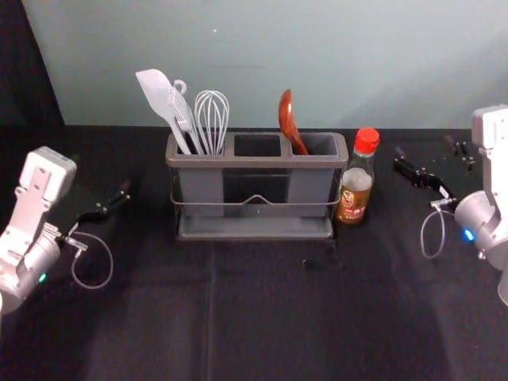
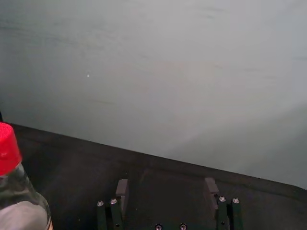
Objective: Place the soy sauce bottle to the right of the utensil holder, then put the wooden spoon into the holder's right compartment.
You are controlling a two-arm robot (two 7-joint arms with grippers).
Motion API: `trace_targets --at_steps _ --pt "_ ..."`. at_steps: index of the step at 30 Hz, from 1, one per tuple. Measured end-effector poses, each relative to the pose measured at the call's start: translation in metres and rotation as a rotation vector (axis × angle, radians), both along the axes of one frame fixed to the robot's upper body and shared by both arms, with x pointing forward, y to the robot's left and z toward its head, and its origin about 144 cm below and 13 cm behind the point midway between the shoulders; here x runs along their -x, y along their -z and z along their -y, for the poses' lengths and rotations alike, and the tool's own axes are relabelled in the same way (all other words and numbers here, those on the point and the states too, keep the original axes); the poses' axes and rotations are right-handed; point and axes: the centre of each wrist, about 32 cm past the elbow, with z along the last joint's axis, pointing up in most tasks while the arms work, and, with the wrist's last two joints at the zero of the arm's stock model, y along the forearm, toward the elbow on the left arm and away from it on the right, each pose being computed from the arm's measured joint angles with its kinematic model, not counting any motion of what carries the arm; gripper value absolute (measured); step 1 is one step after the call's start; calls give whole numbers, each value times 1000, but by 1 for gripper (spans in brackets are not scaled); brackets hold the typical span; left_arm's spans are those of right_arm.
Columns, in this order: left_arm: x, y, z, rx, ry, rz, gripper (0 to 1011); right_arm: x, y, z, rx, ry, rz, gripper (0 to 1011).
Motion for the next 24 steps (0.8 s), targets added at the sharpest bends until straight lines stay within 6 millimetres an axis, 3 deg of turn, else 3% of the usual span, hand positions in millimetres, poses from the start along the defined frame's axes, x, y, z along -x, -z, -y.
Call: trace_targets --at_steps 24 --pt "0 0 0 0 0 0 1000 0 0 -1 0 2 6 1003"
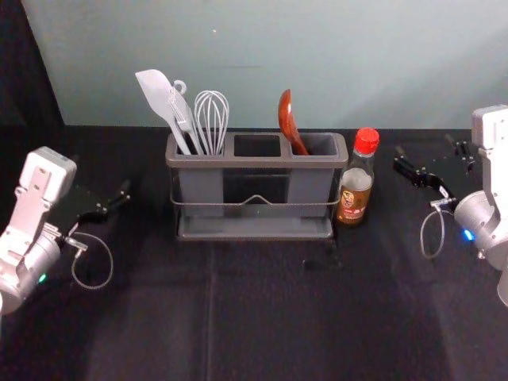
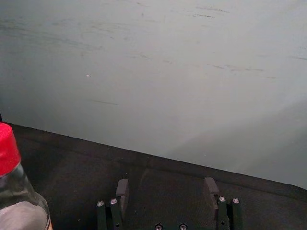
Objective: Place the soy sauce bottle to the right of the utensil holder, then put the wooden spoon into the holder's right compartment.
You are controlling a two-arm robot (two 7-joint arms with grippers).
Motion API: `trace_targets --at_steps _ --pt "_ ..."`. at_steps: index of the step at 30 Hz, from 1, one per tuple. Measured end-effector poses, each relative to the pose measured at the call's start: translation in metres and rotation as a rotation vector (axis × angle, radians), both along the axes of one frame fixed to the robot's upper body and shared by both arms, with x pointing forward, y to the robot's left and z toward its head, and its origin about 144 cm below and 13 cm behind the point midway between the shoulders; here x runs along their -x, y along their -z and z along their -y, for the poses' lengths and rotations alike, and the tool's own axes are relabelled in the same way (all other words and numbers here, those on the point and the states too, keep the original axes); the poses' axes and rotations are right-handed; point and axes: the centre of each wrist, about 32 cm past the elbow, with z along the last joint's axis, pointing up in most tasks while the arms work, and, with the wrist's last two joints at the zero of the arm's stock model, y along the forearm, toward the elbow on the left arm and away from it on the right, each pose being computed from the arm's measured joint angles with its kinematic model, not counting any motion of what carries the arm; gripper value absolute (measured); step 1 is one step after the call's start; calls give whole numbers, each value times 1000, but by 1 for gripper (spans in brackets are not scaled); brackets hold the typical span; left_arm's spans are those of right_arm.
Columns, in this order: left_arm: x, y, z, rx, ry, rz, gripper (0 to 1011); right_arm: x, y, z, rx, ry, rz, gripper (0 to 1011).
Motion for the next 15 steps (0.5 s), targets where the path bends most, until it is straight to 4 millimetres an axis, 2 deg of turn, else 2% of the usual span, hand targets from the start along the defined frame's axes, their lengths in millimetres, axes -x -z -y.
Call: trace_targets --at_steps 15 --pt "0 0 0 0 0 0 1000 0 0 0 0 0 -1 1002"
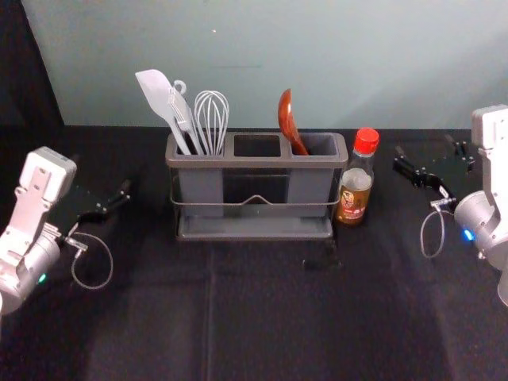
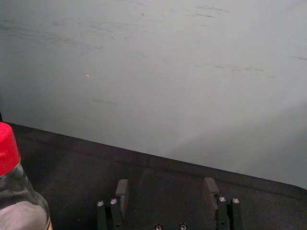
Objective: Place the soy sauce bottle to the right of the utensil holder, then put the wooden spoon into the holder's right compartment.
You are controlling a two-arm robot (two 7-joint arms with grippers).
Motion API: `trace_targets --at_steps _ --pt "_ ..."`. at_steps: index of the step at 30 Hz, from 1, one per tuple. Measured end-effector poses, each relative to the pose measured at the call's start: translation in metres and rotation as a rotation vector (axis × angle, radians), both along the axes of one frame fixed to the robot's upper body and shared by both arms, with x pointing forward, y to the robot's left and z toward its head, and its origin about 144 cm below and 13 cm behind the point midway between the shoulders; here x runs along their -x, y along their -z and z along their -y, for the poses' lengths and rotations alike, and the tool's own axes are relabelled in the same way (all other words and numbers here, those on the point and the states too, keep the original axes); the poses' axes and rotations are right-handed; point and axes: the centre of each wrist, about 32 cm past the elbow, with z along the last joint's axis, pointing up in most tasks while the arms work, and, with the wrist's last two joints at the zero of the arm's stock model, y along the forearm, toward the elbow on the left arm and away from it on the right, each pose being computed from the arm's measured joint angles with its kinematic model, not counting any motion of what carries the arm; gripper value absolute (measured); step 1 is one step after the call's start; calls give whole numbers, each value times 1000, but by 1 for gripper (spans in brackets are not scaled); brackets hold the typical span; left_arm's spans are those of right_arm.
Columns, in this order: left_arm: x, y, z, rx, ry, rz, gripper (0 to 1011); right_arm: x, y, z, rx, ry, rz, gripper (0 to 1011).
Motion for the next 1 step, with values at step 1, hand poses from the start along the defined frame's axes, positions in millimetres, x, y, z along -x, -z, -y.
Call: trace_targets --at_steps 1 --pt "0 0 0 0 0 0 1000 0 0 0 0 0 0 1002"
